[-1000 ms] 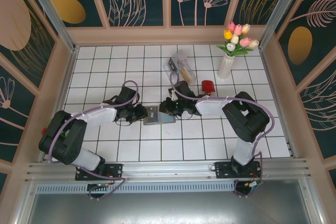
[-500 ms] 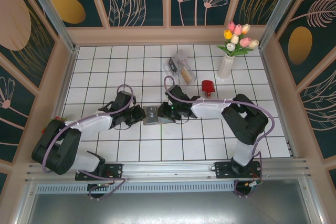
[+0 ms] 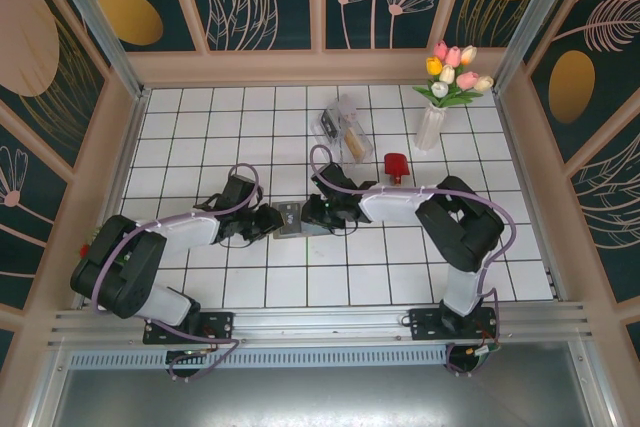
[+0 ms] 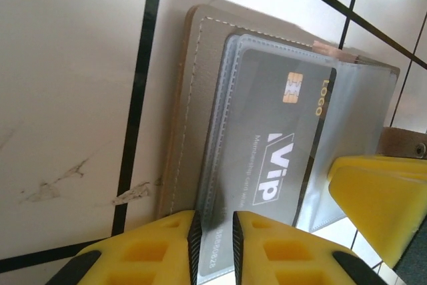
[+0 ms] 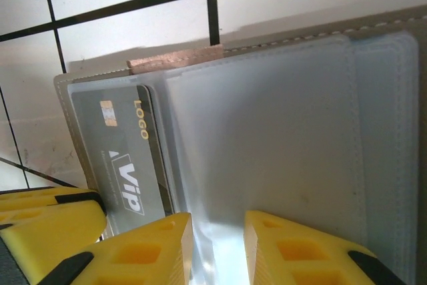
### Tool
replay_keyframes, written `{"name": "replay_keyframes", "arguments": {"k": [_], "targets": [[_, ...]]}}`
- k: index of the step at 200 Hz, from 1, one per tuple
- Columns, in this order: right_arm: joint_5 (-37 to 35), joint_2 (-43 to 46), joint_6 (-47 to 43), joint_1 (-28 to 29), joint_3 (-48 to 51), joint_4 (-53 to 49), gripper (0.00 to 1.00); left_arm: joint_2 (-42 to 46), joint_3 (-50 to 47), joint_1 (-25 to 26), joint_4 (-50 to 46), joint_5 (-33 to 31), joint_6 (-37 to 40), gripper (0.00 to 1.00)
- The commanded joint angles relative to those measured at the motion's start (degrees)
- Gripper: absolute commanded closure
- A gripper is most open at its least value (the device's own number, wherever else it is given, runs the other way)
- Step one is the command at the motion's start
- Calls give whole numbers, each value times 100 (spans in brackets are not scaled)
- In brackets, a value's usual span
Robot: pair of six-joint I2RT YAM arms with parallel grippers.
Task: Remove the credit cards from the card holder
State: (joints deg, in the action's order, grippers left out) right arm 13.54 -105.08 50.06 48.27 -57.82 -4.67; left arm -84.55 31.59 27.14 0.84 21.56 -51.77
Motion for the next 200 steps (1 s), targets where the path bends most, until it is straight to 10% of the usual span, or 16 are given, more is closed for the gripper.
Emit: {"name": "replay_keyframes", "arguments": {"k": [1,164,200], "targets": [[-16,-208,-18,-11,-83,-306,71,-44,53,29,-268,-155,28,75],[153,-260,-7,-79,34,-198,73,294,101,29,258,716,218,81],[99,-150,13,-107,87,-186,77,274,398,24,-809,-242,564,81]]}}
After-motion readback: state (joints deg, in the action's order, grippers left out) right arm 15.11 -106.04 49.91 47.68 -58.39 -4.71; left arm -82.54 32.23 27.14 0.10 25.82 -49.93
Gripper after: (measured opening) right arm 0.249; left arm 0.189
